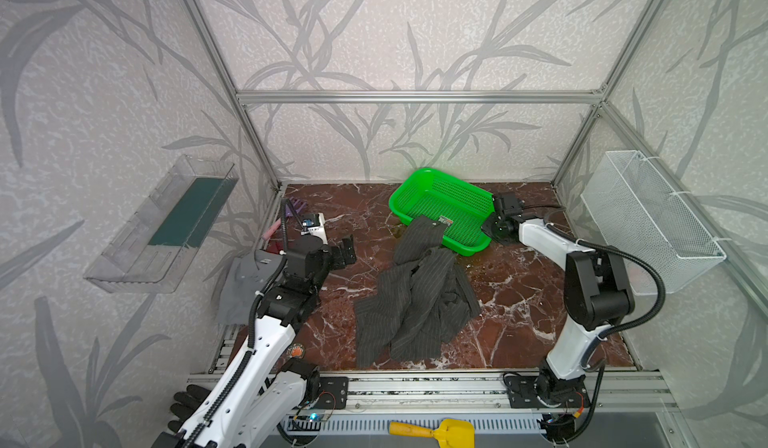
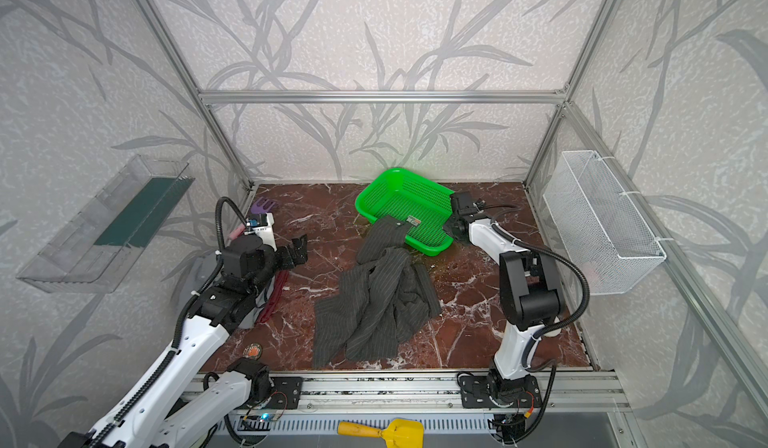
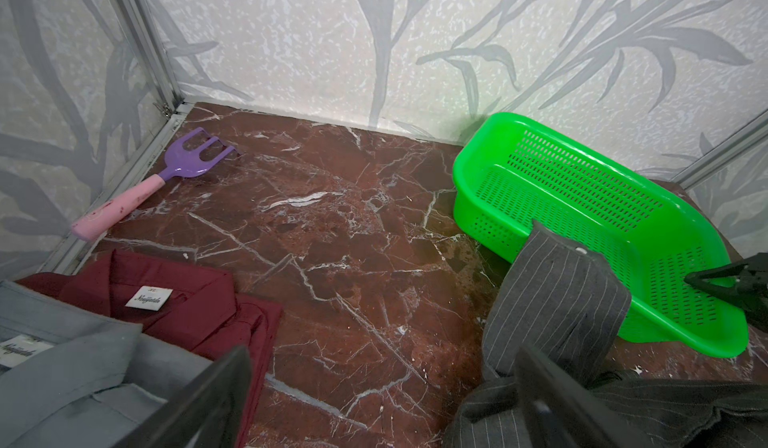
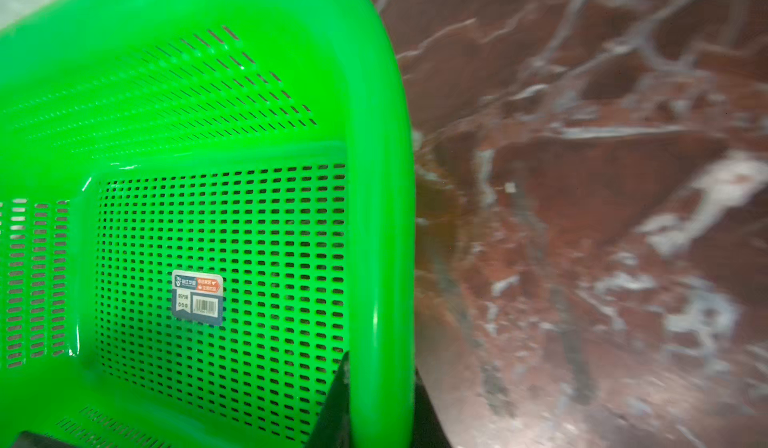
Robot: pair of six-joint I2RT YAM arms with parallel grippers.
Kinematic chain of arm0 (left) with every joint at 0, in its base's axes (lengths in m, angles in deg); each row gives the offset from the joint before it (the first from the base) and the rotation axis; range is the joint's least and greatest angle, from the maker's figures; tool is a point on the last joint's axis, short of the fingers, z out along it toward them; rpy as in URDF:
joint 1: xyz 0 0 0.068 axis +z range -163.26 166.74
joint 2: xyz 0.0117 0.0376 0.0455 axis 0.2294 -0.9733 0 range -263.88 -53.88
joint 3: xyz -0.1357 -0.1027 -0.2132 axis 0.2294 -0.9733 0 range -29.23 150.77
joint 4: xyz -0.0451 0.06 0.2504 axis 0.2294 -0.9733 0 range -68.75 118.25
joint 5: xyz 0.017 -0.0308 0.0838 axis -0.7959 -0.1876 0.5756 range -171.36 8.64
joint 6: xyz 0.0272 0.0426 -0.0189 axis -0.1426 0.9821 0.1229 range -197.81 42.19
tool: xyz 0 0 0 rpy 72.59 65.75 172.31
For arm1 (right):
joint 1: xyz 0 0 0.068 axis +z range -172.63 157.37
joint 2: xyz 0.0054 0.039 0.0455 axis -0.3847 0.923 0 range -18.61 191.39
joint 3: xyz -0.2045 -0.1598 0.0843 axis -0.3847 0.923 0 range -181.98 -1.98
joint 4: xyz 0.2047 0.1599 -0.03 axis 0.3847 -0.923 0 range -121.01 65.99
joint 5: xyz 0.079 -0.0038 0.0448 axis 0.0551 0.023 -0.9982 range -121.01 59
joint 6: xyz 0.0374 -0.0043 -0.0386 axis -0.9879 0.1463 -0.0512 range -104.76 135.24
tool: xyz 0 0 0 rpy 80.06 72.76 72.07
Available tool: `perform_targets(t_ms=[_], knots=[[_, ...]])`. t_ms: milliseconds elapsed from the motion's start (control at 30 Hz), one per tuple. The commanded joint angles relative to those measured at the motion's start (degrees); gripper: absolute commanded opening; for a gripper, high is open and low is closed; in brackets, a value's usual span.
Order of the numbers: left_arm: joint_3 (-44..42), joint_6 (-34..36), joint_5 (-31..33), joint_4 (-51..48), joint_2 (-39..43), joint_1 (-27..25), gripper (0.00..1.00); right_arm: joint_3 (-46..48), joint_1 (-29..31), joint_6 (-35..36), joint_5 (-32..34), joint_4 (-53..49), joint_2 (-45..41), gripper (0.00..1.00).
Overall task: Fold and stack the long sleeve shirts
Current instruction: 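Push the green basket farther from the robot with the right gripper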
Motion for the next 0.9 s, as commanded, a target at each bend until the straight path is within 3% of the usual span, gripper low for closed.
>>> perform_targets(t_ms=[0,267,600,767,800,867], knots=[[2.58,-0.10,-3.93,-0.87,-1.15,-0.36,0.99,5.38,-2.08,-6.78,12.13,-0.77,-7.74,0.00],[3.38,1.12,-7.77,-1.23,-2.68,-0.67,0.97,13.49,-5.21,-15.40,24.82,-4.54,-17.32,0.00],[3.11,1.81,-6.43,-1.57,-1.84,-0.72,0.98,21.71,-12.97,-26.24,19.18,2.43,-18.48,0.00],[3.15,2.05,-5.98,-1.71,-1.77,-0.80,0.98,16.98,-14.72,-25.23,19.00,0.30,-12.40,0.00],[3.17,2.15,-5.88,-1.87,-1.69,-0.80,0.98,16.47,-14.94,-24.86,19.05,0.53,-11.47,0.06],[3.24,2.32,-5.62,-2.09,-1.59,-0.80,0.98,16.23,-15.18,-23.87,18.27,1.35,-10.79,0.30]])
